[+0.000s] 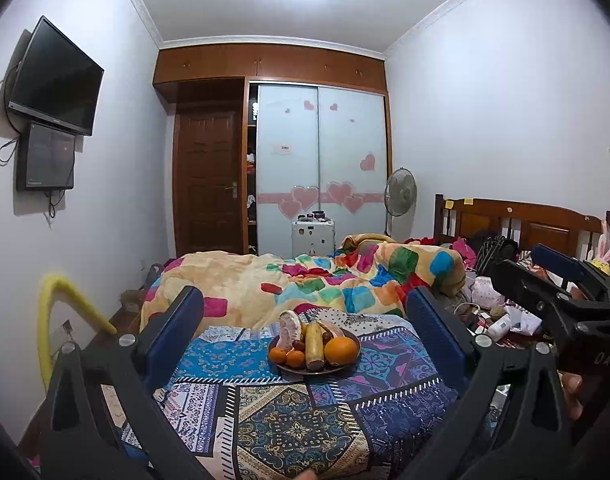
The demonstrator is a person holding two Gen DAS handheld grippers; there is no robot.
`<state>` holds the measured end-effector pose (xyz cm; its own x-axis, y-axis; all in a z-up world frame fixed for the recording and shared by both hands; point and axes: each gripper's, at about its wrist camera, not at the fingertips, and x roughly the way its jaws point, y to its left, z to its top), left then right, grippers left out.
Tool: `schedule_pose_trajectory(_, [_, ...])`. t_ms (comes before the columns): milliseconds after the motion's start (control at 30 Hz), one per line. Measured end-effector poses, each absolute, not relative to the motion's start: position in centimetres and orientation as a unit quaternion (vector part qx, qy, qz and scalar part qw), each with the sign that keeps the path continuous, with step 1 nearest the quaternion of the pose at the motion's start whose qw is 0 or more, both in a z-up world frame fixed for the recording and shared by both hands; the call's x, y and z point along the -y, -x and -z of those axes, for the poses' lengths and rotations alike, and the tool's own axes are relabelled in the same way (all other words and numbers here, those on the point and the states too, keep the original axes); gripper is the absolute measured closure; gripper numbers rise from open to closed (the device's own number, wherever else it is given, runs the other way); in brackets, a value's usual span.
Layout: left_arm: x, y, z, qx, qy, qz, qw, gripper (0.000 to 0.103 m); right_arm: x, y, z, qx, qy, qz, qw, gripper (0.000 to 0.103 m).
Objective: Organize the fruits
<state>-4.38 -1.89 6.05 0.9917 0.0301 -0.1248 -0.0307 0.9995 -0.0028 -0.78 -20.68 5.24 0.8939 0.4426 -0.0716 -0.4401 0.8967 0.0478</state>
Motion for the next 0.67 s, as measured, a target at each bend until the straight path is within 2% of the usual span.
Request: schedule_pose_trajectory(667, [1.83,3.73,-5.53,-0.075,0.010,-0.008,0.997,0.000,20.07,0.45,-4.98,-0.048,-0.008,-0.231,0.972,0.000])
